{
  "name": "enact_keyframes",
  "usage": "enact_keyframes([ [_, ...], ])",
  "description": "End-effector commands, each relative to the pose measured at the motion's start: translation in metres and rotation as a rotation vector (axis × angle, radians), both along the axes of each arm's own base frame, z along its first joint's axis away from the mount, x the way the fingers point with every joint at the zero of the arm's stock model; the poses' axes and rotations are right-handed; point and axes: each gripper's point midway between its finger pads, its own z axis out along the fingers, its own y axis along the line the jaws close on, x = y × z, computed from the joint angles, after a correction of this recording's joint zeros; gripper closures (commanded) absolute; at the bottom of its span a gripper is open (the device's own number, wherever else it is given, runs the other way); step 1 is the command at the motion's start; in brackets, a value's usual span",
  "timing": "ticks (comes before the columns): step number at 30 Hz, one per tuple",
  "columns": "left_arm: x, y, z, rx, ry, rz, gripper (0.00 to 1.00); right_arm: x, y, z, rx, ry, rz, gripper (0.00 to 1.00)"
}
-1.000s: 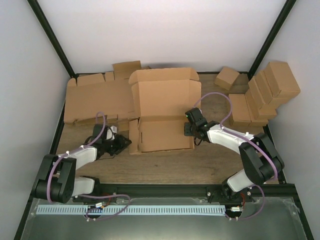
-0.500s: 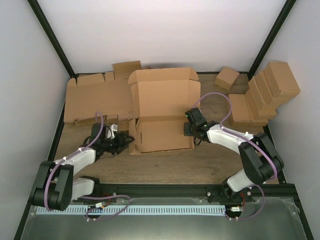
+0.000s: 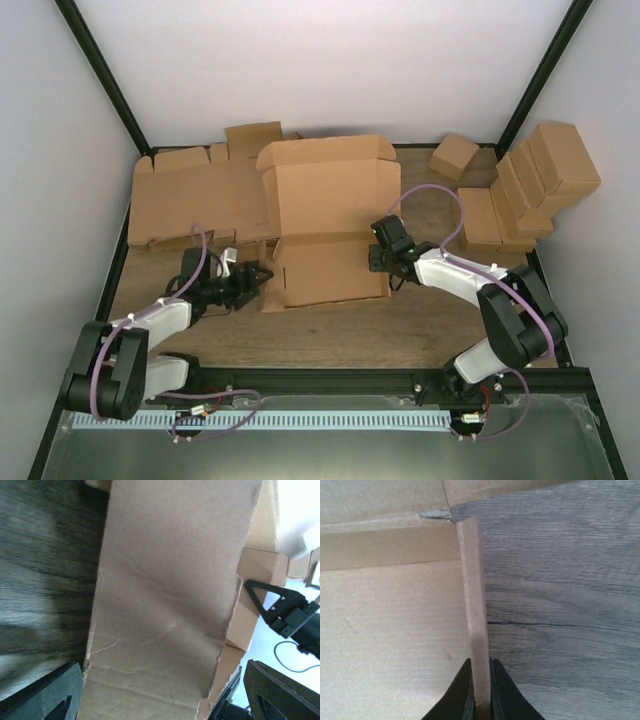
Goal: Fold the paper box
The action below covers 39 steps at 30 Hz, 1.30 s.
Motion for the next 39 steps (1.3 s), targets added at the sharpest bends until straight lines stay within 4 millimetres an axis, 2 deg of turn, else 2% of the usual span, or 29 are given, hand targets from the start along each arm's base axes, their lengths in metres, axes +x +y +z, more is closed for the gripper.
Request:
enact_keyframes([
  [1,0.002,-0.002,0.024,-0.019,-0.133,-0.020,0.02,0.005,0.009,0.006,0.040,-0.020,0.000,0.99],
  [11,0.000,0.000,0.015,0.030,-0.183,-0.062,0.00,0.003,0.012,0.001,0.038,-0.003,0.029,0.99],
  [16,-0.002,-0.004,0.015,-0.011,-0.195,-0.096,0.00,0.003,0.015,0.001,0.050,0.000,0.035,0.99],
  [23,-0.004,-0.015,0.033,-0.101,-0.243,-0.150,0.00,0.003,0.019,0.002,0.068,0.006,0.047,0.99],
  [30,-0.009,-0.025,0.063,-0.150,-0.319,-0.190,0.00,0.005,0.022,0.002,0.073,0.012,0.054,0.99],
  [39,-0.012,-0.040,0.068,-0.110,-0.340,-0.224,0.04,0.005,0.022,0.004,0.074,0.011,0.053,0.99],
])
